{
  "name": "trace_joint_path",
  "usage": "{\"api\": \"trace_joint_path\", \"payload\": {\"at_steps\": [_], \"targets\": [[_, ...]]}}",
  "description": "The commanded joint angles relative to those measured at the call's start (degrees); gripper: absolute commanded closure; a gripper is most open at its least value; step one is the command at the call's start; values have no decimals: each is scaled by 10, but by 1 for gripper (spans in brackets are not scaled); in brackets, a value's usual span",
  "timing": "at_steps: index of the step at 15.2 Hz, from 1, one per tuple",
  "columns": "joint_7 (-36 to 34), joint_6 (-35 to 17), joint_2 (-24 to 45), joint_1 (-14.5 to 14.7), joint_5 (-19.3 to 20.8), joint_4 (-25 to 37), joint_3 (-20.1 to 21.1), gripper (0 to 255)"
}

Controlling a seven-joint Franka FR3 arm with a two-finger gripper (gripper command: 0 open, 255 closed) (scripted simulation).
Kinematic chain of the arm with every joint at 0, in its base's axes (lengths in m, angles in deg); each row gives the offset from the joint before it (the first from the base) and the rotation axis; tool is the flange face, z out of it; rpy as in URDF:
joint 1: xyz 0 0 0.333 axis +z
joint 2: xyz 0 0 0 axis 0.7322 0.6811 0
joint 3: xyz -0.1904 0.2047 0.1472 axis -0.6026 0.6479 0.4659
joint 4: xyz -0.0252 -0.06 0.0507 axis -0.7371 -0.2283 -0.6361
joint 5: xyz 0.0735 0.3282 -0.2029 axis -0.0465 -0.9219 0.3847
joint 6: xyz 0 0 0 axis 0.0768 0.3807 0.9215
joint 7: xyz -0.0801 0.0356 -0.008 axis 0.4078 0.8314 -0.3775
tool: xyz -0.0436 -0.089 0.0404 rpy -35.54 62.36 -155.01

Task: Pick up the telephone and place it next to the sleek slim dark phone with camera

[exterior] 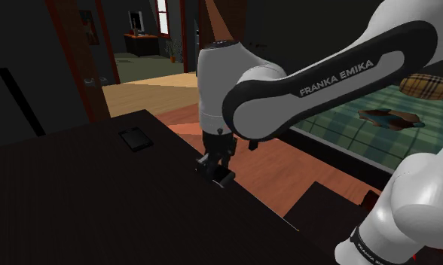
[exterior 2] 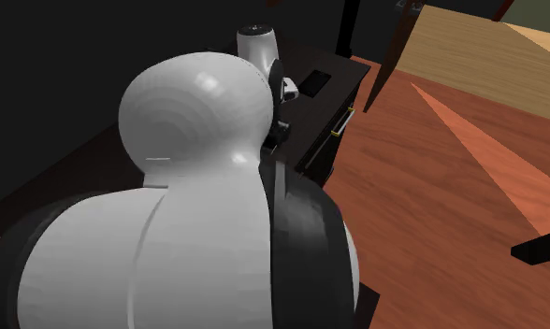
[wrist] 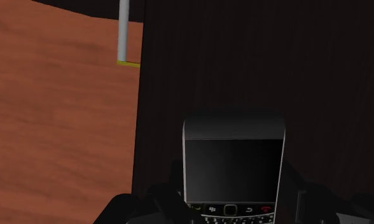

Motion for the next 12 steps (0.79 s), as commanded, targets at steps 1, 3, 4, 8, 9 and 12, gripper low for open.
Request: {"api": "trace_joint_path", "payload": {"at_steps": [1,3,4,8,9,12], "targets": [[-10,1,46,-12,26,43,4,255],[-18,6,93,-21,53,89,5,255],[-22,10,116,-24,66,113,4,255],[-36,33,209,-26,117,216,-1,255],[-39,41,232,-24,129,244,-3,255],[-43,69,302,-14,161,333,-12,255]]}}
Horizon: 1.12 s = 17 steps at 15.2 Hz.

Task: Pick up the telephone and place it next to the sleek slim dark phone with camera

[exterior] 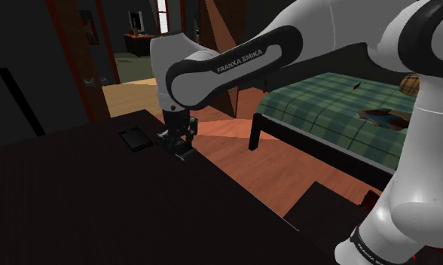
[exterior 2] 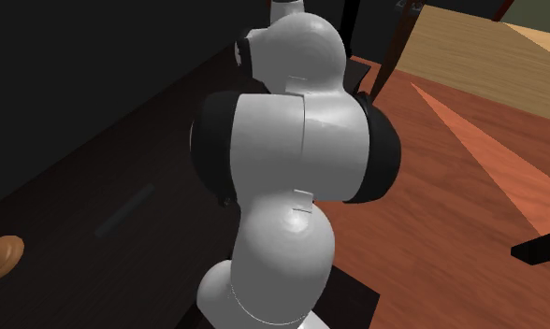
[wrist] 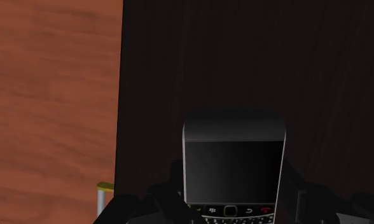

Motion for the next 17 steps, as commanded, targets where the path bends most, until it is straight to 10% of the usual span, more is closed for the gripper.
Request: {"api": "trace_joint_path", "payload": {"at_steps": [1,11,17], "targets": [[-6,21,52,11,23,66,-6,255],[33,185,323,99,91,500,-51,255],[25,139,323,90,93,452,-51,255]]}}
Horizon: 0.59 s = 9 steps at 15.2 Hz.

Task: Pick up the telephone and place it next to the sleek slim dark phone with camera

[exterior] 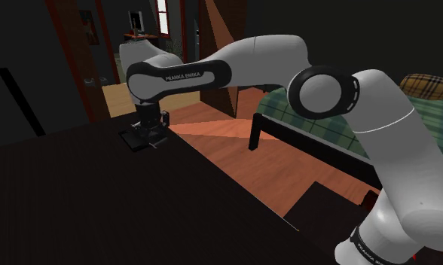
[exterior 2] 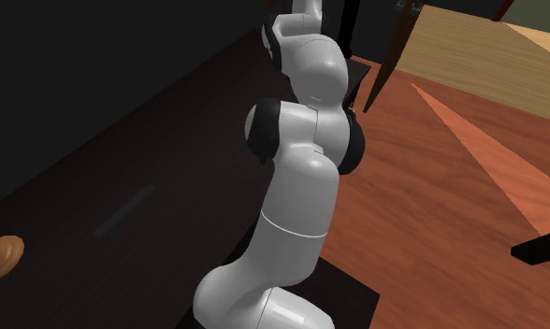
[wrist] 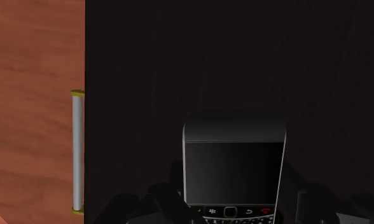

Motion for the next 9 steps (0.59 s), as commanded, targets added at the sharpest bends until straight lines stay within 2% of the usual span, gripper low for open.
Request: {"api": "trace_joint_path", "payload": {"at_steps": [1,9], "targets": [[-2,-13,3,-1,1,-10,-1,255],[-10,-59,13,-6,7,-48,-4,255]]}}
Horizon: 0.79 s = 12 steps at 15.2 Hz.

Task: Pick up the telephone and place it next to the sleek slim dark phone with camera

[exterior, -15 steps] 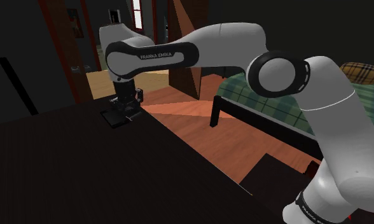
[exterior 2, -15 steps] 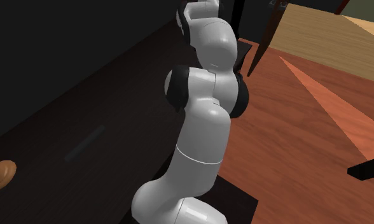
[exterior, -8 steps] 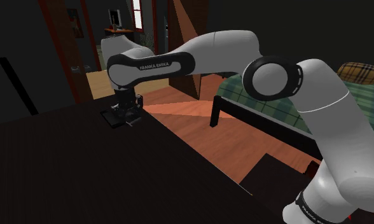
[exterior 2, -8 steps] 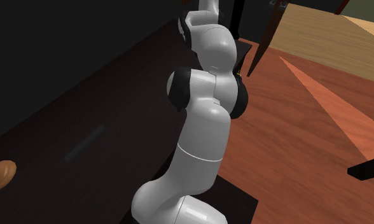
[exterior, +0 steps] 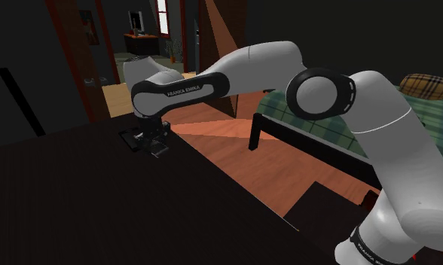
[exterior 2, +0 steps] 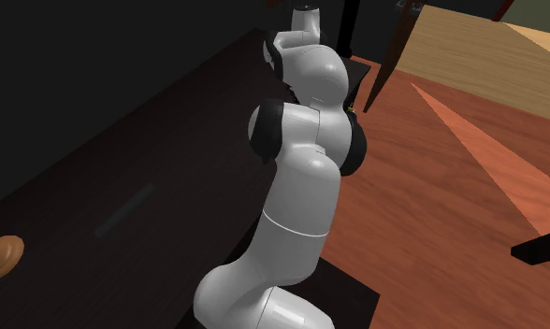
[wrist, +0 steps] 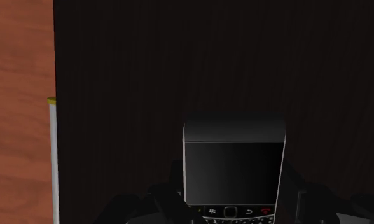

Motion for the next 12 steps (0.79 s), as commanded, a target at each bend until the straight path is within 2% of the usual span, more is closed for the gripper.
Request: {"api": "trace_joint_path", "payload": {"at_steps": [1,6,7,12], "targets": [[-1,-2,2,1,1,1,0,255],[-1,-2,2,1,1,1,0,255],[-1,-2,2,1,1,1,0,0],[-1,-2,3,1,1,1,0,0]]}}
